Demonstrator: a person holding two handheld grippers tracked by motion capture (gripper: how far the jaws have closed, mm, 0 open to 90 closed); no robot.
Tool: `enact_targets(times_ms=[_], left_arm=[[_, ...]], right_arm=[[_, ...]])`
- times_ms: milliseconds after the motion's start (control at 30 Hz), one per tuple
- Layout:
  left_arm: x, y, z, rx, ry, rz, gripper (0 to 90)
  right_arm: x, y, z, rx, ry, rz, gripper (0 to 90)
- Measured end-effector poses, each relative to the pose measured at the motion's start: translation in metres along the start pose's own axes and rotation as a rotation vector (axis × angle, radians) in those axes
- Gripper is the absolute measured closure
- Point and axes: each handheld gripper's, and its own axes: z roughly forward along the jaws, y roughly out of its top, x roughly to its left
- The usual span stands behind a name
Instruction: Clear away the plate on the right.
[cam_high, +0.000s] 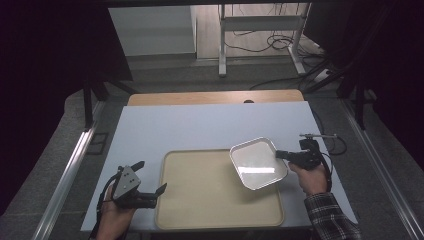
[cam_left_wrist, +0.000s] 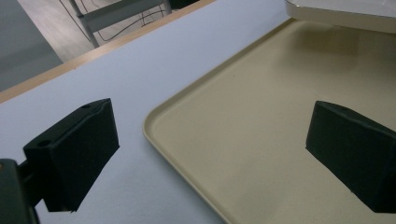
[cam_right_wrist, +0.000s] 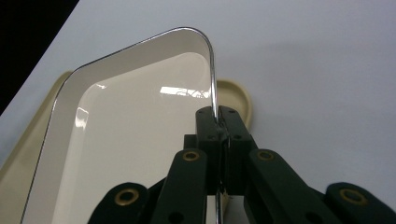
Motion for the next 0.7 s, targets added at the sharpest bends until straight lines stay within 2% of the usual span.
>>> enact_targets(times_ms=[700], left_arm=[[-0.001,0.0,0.001,0.007,-0.002,0.009,2.0]], right_arm=[[0.023,-0.002,0.023,0.042,0.031,-0.043,88.7]])
